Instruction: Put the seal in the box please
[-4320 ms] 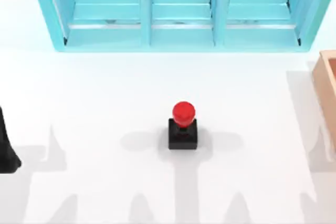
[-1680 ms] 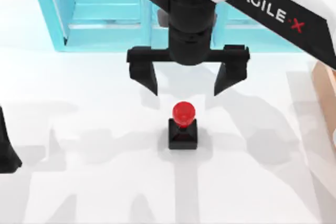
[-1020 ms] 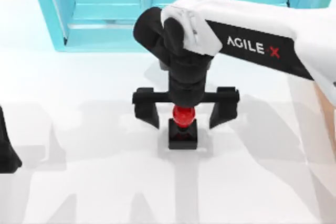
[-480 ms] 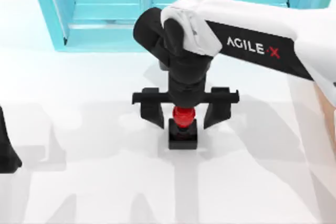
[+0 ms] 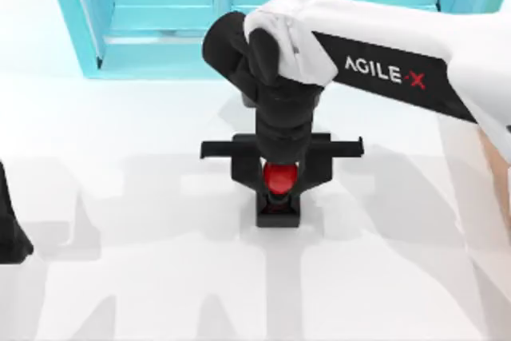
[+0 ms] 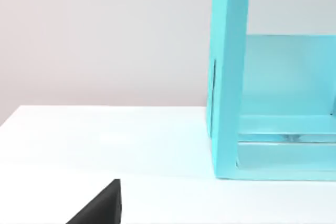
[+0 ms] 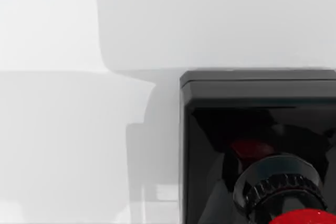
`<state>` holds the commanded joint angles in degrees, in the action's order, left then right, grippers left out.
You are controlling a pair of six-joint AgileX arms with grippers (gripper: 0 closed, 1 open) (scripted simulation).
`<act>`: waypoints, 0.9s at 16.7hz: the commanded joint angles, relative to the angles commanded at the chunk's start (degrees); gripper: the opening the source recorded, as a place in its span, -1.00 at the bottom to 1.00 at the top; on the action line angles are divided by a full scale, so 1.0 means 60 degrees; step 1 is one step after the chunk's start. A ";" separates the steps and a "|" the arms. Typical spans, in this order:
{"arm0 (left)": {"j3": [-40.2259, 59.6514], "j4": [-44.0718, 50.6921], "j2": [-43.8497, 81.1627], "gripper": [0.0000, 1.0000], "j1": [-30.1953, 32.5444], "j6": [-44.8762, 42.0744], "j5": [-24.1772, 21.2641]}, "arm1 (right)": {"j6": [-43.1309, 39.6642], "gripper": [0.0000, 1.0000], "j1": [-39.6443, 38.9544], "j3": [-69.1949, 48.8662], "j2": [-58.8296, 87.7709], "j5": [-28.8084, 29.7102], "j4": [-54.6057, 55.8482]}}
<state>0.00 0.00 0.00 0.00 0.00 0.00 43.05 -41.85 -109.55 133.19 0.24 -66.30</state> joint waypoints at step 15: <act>0.0000 0.0000 0.0000 1.00 0.0000 0.0000 0.0000 | 0.0098 -1.00 0.0085 -0.1599 0.0140 0.0011 -0.1528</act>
<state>0.00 0.00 0.00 0.00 0.00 0.00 43.64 -41.34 -119.15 134.03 0.30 -75.47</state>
